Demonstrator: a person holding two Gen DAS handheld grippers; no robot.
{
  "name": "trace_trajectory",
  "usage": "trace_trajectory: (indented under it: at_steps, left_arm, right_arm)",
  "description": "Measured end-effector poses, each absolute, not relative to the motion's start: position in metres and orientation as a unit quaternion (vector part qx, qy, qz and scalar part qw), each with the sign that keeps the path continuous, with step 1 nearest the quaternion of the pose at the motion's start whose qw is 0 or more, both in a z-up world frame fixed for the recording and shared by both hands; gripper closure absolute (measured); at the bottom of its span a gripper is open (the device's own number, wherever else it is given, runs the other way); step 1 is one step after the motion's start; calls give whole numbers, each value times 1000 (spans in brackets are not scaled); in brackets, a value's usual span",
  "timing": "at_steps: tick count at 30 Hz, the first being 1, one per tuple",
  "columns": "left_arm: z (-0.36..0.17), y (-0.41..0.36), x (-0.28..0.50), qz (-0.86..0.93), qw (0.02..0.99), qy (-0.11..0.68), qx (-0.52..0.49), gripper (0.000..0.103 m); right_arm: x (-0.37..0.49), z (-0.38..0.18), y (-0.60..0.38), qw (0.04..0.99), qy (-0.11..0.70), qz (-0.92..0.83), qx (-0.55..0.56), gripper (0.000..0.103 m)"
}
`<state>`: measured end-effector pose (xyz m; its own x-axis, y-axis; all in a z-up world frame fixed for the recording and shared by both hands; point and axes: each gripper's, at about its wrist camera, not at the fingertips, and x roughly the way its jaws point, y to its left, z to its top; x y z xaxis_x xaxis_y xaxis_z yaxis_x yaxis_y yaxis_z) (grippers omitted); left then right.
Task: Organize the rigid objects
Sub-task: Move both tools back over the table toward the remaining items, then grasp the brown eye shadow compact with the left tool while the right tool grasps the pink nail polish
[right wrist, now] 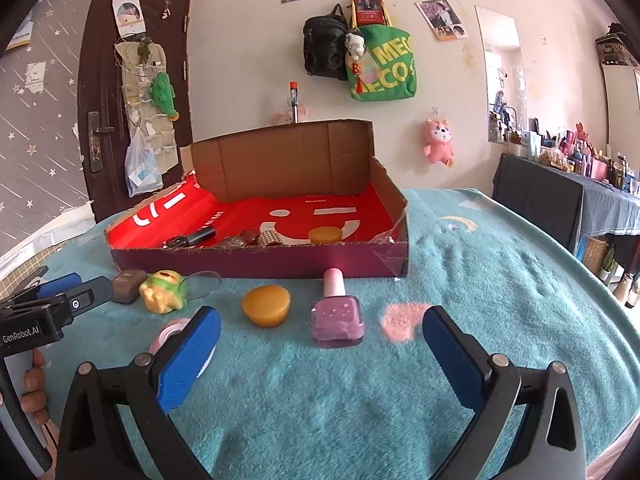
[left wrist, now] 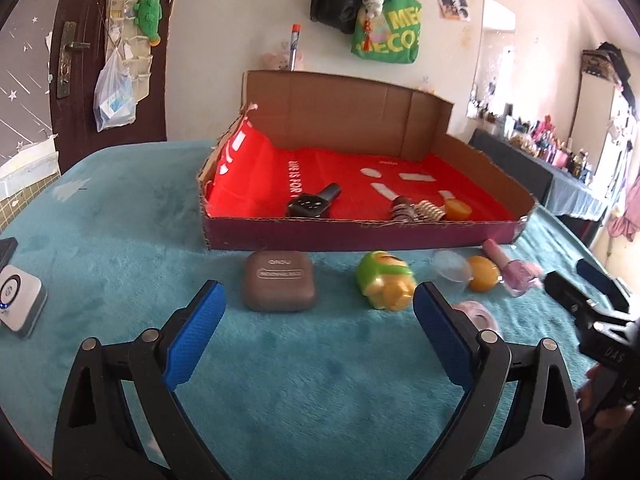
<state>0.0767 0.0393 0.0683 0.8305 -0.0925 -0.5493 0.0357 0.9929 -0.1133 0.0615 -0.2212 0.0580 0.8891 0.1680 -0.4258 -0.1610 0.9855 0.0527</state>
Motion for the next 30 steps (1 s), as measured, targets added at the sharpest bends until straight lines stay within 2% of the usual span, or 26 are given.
trace_trajectory:
  at_steps: [14, 17, 20, 25, 27, 29, 30]
  left_arm:
    - [62, 62, 127, -15, 927, 370, -50, 8]
    - [59, 63, 135, -16, 922, 384, -48, 15]
    - [56, 64, 139, -17, 918, 393, -48, 16]
    - [53, 63, 146, -24, 914, 403, -43, 26]
    - [50, 63, 150, -28, 910, 411, -45, 37]
    - [49, 64, 152, -30, 908, 416, -50, 41]
    - [49, 65, 153, -31, 908, 415, -51, 47]
  right_arm:
    - [121, 59, -246, 939, 334, 77, 33, 0]
    - [131, 55, -241, 929, 360, 87, 22, 1]
    - [138, 50, -235, 919, 381, 97, 13, 7]
    - [145, 44, -234, 907, 406, 106, 13, 13]
    - [148, 43, -233, 904, 414, 108, 13, 17]
    - [150, 43, -231, 902, 416, 113, 12, 18]
    - [150, 44, -229, 901, 417, 117, 7, 23]
